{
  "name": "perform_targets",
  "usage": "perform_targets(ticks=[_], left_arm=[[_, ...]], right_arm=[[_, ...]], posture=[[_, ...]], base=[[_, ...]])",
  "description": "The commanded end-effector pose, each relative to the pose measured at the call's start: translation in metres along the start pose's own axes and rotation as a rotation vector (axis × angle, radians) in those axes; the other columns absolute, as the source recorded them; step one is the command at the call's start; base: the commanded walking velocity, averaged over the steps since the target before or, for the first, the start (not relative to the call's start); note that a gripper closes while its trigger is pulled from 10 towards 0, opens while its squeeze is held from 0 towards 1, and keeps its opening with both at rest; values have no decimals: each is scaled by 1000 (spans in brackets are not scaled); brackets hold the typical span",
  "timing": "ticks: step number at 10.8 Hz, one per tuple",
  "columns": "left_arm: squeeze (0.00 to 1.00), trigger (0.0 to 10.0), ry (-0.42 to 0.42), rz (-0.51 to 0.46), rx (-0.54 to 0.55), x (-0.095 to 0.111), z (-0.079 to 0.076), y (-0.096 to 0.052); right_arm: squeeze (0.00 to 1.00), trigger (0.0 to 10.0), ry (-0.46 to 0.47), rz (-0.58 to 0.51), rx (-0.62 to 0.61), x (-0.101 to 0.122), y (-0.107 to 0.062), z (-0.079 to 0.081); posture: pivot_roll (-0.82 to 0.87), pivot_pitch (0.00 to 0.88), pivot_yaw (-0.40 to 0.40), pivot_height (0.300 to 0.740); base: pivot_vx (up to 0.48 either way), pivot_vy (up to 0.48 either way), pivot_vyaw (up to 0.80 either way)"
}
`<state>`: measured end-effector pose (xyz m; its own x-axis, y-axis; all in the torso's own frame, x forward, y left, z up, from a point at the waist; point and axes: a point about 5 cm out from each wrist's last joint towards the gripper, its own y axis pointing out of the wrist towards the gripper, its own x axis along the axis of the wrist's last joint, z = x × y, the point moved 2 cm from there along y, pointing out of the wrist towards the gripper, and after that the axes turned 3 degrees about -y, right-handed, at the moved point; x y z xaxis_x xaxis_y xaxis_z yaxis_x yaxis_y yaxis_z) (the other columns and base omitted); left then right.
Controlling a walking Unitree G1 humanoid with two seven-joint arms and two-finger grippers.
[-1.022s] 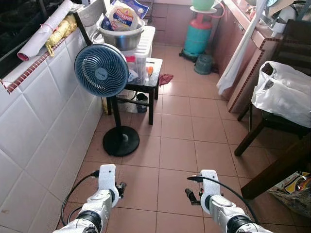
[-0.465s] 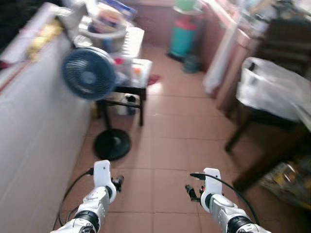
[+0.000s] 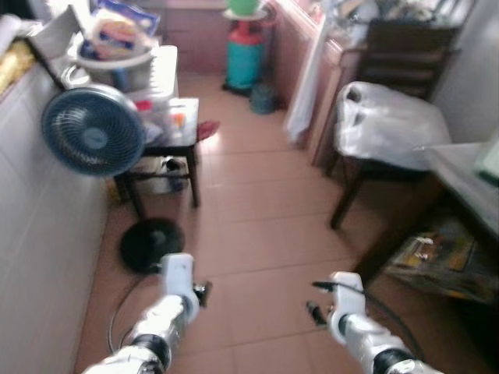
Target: Setting the table
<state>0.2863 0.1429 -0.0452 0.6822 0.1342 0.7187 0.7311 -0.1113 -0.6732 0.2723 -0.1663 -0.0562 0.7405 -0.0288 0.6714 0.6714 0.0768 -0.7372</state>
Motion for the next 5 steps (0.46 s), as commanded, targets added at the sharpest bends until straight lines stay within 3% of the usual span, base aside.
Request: perform_targets(ticks=[1,3,5], left_arm=[[0,10000,19,22,10,-4,5,-1],[0,10000,21,26,11,-5,5,-1],[0,10000,-24,14,30,-4,8,-2]], right_arm=[[0,10000,7,6,10,-2,1,6],[0,10000,18,0,10,-2,1,6],[0,10000,21,0,15,-2,1,6]], posture=[[53,0,-40,740],[53,0,-43,740],[55,0,-46,740]], base=[[0,0,-700],[0,0,-675],[0,0,0]])
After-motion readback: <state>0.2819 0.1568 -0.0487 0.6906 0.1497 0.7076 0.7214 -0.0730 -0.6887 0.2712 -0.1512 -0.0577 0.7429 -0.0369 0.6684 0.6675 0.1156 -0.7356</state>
